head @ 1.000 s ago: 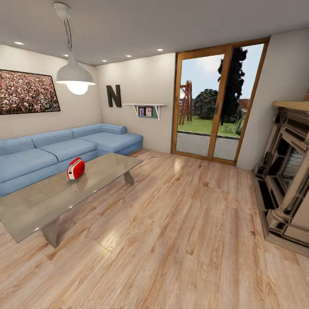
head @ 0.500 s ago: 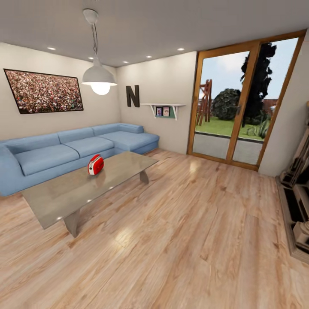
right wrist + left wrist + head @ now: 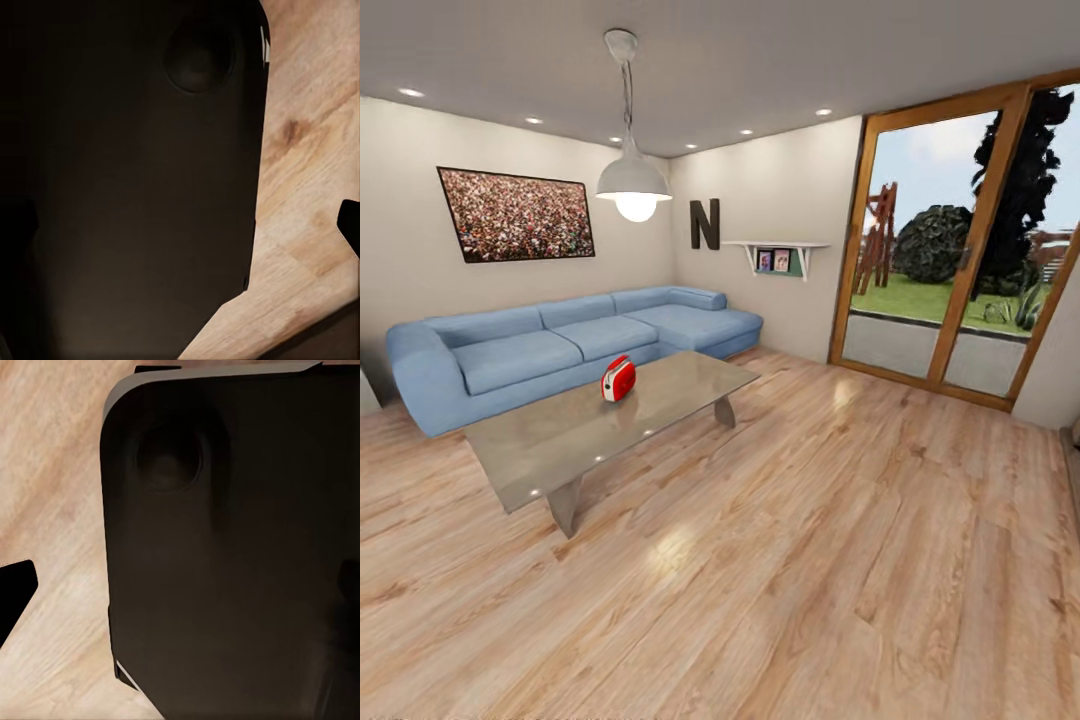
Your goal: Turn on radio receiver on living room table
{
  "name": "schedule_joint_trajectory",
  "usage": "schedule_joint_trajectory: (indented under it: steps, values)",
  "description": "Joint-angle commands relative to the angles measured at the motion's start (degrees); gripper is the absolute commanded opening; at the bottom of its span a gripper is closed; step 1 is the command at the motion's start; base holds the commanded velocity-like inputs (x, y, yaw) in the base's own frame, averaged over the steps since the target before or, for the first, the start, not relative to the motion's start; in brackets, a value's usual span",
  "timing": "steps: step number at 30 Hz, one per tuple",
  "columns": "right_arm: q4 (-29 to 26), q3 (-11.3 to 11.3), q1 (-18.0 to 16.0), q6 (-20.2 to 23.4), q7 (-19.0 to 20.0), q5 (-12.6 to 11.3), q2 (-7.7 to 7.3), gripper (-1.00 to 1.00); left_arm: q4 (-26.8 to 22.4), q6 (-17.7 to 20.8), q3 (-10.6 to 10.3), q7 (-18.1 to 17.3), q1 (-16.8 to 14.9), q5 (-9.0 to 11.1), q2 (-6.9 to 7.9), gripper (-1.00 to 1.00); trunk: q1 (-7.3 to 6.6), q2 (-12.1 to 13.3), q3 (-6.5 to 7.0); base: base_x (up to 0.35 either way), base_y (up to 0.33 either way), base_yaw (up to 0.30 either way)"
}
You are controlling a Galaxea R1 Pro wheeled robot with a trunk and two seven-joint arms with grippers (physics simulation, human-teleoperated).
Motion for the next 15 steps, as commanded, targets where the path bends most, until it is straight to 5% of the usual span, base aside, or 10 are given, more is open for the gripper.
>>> schedule_joint_trajectory:
  steps: [1, 15]
  values:
    - [0.0, 0.0, 0.0, 0.0, 0.0, 0.0, -0.01, 1.00, 0.0, 0.0, 0.0, 0.0, 0.0, 0.0, 0.00, 1.00, 0.00, 0.0, 0.00, 0.000, 0.000, 0.090]
    - [0.0, 0.2, -0.1, 0.0, 0.0, 0.1, 0.06, 1.00, -0.1, 0.0, 0.0, 0.1, 0.0, 0.0, 0.14, 1.00, 0.00, 0.0, 0.00, 0.000, 0.000, 0.011]
